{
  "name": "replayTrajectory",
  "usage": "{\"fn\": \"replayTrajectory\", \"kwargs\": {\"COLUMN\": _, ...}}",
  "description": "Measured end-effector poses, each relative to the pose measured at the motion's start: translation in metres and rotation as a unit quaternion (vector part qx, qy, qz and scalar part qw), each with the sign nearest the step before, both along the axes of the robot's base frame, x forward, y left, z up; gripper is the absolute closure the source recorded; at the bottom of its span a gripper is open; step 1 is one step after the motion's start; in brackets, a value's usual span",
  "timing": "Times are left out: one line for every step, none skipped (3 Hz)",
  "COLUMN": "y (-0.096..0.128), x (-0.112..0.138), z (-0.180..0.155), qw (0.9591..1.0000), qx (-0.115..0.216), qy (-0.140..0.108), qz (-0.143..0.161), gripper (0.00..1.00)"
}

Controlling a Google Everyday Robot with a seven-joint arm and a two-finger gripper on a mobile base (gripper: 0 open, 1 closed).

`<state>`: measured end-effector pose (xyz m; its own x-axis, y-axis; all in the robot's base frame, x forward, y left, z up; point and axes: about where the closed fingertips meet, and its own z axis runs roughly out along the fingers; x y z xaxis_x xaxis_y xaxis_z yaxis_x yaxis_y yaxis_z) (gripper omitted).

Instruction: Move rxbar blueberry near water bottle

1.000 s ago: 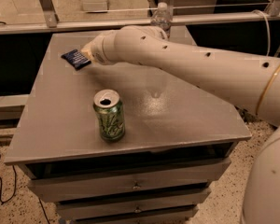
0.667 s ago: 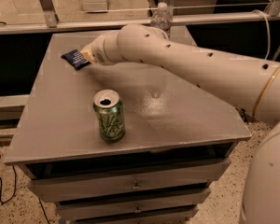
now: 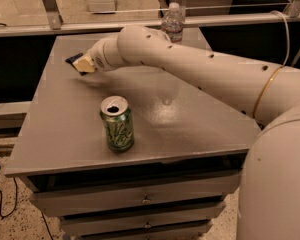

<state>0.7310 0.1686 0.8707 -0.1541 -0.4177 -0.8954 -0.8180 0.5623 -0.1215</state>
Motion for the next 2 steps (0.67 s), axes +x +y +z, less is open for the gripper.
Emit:
{"fn": "replayTrajectory", "kwargs": {"y": 0.0022, "x": 0.0055, "z": -0.0064, "qw": 0.9999, "qx": -0.004, "qy": 0.006, "qz": -0.011, "gripper": 0.0}}
{"fn": "replayTrajectory", "kwargs": {"y": 0.0048, "x": 0.0115, "z": -0.0131, "qw": 0.9997, "qx": -0.001, "qy": 0.012, "qz": -0.022, "gripper": 0.0}}
